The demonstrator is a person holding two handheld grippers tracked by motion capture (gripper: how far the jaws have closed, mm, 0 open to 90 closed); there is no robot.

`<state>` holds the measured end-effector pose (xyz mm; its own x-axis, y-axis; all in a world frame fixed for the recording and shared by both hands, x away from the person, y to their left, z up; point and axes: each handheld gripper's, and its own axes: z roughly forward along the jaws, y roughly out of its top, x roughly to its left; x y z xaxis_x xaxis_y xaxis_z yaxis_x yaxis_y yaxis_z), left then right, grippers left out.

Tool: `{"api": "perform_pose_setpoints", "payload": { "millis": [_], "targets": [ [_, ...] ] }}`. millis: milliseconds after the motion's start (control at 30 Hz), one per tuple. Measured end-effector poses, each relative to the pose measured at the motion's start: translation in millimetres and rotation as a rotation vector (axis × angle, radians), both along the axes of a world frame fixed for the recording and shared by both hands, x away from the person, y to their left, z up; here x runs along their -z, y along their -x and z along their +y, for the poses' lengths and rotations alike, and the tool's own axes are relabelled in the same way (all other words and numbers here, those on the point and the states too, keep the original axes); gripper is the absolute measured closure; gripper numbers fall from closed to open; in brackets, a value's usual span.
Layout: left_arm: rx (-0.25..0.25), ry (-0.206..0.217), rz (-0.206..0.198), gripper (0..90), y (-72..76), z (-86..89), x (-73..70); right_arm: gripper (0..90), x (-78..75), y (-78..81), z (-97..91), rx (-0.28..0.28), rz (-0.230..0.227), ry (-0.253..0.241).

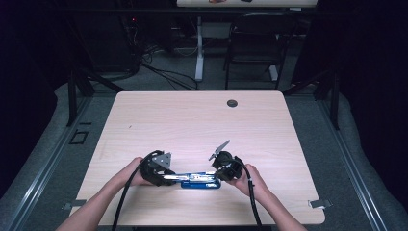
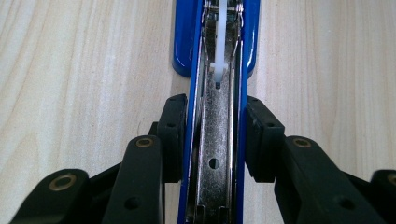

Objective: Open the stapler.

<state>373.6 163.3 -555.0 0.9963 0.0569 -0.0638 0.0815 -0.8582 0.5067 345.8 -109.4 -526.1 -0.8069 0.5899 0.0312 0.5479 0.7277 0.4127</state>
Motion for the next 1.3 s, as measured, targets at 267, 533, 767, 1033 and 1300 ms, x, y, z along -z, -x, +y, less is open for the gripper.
{"api": "perform_pose_setpoints", "payload": {
  "millis": [267, 533, 767, 1033, 1300],
  "targets": [
    [0.012, 0.014, -0.055, 64.7, 7.5, 2.0, -1.5, 90.0, 0.8, 0.2, -2.2, 0.015, -0.001, -0.022],
    [0.01, 0.016, -0.048, 64.9, 6.9, 3.8, -0.5, 90.0, -5.2, 0.3, -12.1, 0.038, -0.006, -0.122],
    [0.004, 0.002, -0.057, 64.7, 7.4, 2.9, -1.6, 83.1, -8.4, 0.4, -9.9, 0.046, -0.027, -0.135],
    [0.005, 0.003, -0.057, 64.6, 7.3, 2.9, -1.6, 51.9, -20.9, -2.8, -33.2, 0.157, -0.027, -0.154],
    [0.005, 0.003, -0.057, 64.5, 7.3, 2.8, -1.5, 20.8, -23.2, -3.3, -61.0, 0.278, -0.015, -0.101]
  ]
}}
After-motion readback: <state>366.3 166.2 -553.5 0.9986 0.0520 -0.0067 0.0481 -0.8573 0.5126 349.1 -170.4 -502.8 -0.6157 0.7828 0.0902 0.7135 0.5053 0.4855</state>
